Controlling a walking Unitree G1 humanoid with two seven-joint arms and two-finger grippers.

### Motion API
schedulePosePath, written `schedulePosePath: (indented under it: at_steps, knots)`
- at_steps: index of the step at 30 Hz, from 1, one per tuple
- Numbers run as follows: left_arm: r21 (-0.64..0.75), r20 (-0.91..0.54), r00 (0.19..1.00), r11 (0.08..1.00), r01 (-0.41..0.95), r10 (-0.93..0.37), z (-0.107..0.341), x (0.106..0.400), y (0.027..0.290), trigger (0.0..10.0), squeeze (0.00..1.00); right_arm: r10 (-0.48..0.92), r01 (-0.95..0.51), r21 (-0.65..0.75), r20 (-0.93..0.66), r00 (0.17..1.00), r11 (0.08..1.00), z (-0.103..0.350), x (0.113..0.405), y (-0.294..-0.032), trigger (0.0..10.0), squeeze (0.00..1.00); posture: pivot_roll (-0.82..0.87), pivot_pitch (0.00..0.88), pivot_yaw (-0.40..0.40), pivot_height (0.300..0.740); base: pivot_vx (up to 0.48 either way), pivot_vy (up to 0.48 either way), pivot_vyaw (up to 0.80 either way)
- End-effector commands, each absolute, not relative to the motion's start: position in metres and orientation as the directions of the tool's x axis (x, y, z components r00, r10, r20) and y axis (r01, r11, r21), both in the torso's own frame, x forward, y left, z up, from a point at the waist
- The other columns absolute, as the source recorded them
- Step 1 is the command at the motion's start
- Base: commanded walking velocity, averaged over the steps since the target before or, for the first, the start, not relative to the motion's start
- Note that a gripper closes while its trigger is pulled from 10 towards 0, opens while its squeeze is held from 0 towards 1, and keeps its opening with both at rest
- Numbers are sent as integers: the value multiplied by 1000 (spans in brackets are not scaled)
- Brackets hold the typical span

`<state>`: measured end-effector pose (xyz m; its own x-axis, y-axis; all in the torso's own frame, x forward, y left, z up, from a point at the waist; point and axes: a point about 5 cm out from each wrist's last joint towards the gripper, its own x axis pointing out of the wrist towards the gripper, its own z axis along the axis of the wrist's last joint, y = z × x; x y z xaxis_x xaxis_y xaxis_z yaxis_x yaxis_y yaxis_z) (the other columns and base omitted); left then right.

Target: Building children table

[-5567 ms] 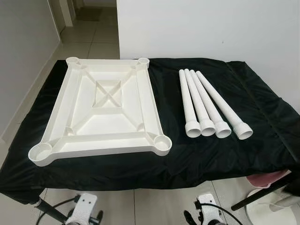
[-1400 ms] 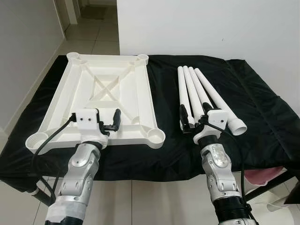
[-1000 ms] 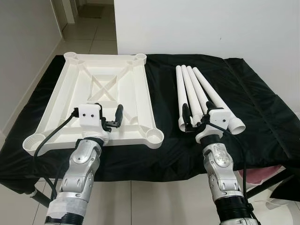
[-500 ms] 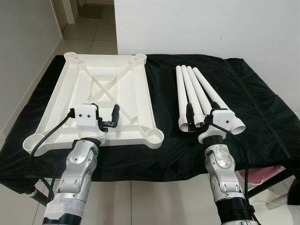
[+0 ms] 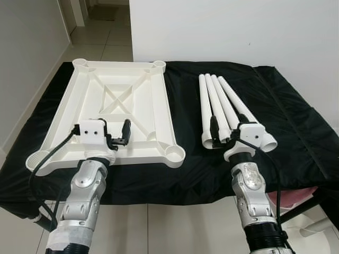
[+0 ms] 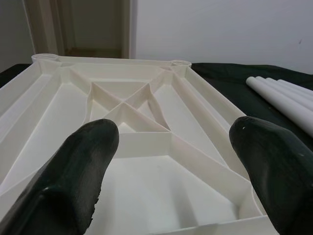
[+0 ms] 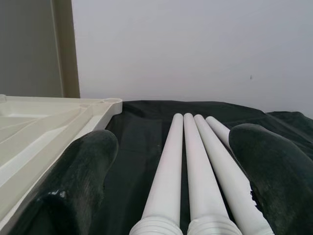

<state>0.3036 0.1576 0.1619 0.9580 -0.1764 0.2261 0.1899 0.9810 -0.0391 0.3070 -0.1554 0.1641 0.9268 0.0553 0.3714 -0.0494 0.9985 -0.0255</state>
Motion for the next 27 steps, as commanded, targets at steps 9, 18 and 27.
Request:
schedulePosePath:
  at_steps: [9, 18, 27]
  knots:
    - [-32, 240, 955, 982, 186, -173, 164, 302, 163, 10000, 0, 61, -53, -30, 369, 927, 998, 163, 309, -155, 10000, 0, 7, 19, -36, 740, 0, 0, 0]
    - [-34, 246, 954, 982, 185, -171, 165, 303, 163, 10000, 0, 62, -53, -34, 374, 925, 998, 164, 310, -156, 10000, 0, 8, 19, -37, 740, 260, 0, 0]
    - [-38, 249, 955, 983, 178, -163, 166, 303, 164, 10000, 0, 65, -56, -35, 375, 925, 998, 164, 310, -155, 10000, 0, 8, 22, -38, 740, 306, 0, 0]
